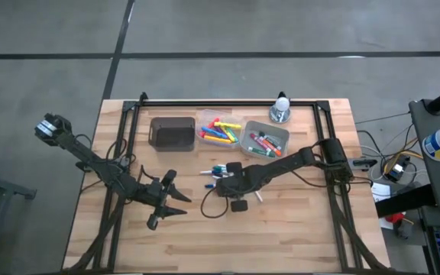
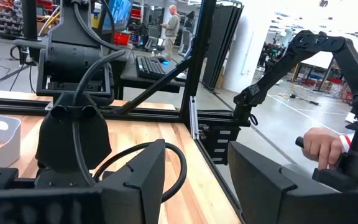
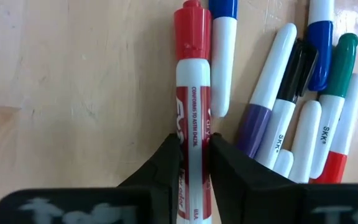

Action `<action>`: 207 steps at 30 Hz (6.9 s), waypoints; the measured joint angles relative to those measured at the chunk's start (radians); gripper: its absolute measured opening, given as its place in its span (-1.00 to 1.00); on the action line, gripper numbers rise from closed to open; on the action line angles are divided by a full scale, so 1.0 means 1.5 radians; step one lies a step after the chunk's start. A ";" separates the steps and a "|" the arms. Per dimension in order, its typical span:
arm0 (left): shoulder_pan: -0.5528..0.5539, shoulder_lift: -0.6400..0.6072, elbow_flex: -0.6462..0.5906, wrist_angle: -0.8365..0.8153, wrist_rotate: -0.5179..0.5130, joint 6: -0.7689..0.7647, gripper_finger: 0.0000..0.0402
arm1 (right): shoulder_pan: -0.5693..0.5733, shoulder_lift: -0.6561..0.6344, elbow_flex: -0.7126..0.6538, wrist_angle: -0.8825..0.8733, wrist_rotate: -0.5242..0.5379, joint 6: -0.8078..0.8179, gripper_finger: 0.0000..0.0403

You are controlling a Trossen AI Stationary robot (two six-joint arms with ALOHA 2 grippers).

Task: Pick & Place Markers
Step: Put the red dry erase marker into the gray bin, then put the blue mini marker into the black bin

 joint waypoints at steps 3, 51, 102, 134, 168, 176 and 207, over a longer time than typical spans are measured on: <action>0.000 0.000 0.000 0.000 0.000 0.000 -0.15 | 0.003 -0.001 0.005 -0.006 0.003 -0.001 -0.72; -0.001 0.000 0.000 0.001 0.000 0.000 -0.15 | -0.178 -0.286 -0.018 -0.317 0.248 0.078 -0.68; -0.001 0.029 0.000 0.000 -0.027 0.011 -0.15 | -0.283 -0.321 -0.205 -0.083 0.105 0.090 -0.01; 0.175 0.186 0.006 -0.023 -0.036 -0.070 -0.15 | 0.152 -0.532 -0.324 0.453 0.248 -0.015 -0.13; 0.235 0.434 0.165 -0.286 -0.047 -0.028 -0.15 | 0.213 -0.533 -0.336 0.531 0.246 -0.073 -0.17; 0.264 0.469 0.168 -0.284 -0.032 -0.028 -0.15 | 0.213 -0.533 -0.336 0.531 0.246 -0.075 -0.17; 0.270 0.472 0.183 -0.298 0.013 -0.015 -0.82 | 0.213 -0.532 -0.340 0.530 0.245 -0.076 -0.17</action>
